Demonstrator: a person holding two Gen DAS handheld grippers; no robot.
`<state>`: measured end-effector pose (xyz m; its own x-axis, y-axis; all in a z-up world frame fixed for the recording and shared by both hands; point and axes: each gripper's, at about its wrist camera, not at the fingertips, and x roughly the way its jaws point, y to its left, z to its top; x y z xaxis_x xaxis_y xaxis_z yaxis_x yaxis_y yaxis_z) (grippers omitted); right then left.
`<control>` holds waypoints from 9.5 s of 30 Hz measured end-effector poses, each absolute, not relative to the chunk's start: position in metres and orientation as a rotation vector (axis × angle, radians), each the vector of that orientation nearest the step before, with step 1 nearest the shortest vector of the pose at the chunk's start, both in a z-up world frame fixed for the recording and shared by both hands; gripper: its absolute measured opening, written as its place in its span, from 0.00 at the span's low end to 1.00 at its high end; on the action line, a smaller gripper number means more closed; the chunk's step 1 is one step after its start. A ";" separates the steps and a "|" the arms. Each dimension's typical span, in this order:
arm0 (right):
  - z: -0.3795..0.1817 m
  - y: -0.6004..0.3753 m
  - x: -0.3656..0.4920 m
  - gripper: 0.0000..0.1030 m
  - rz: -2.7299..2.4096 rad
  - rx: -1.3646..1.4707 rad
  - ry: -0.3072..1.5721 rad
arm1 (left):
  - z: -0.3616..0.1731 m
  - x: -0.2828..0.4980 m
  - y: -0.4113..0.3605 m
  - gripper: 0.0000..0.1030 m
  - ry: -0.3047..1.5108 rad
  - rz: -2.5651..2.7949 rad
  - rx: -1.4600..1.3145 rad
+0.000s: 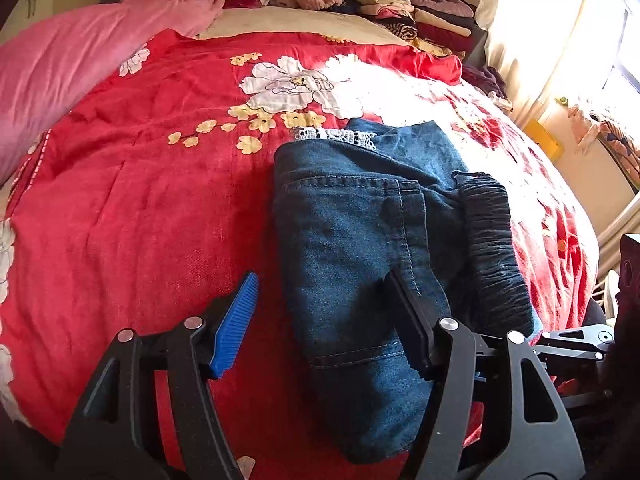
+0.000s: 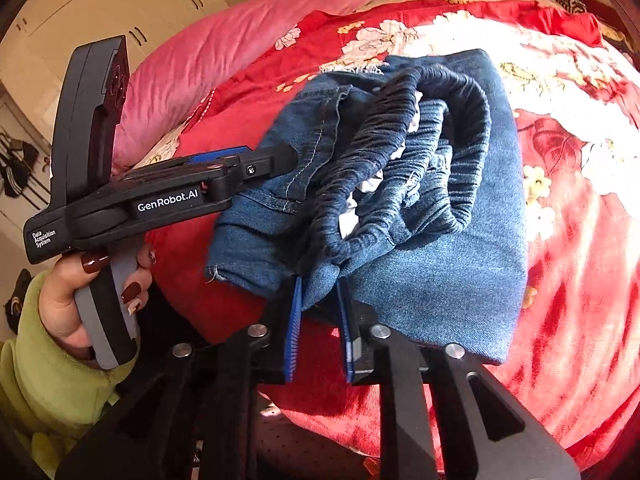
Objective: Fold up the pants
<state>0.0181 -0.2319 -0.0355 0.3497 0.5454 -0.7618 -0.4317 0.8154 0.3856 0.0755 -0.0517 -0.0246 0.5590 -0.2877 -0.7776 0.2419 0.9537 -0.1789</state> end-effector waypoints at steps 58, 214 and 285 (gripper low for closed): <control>0.041 -0.310 0.006 0.82 0.317 0.037 0.729 | 0.041 0.024 -0.056 0.91 0.764 -0.245 -0.002; 0.018 -0.292 -0.005 0.96 0.299 -0.011 0.628 | 0.000 0.009 -0.052 0.91 0.757 -0.175 0.014; 0.002 -0.297 0.001 0.96 0.273 0.005 0.677 | -0.014 0.013 -0.043 0.91 0.830 -0.118 -0.001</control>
<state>0.0008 -0.2972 0.0022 0.7450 0.2514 -0.6179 -0.2479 0.9643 0.0935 0.0135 -0.0431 -0.0136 0.6687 -0.1051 -0.7361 0.1044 0.9934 -0.0469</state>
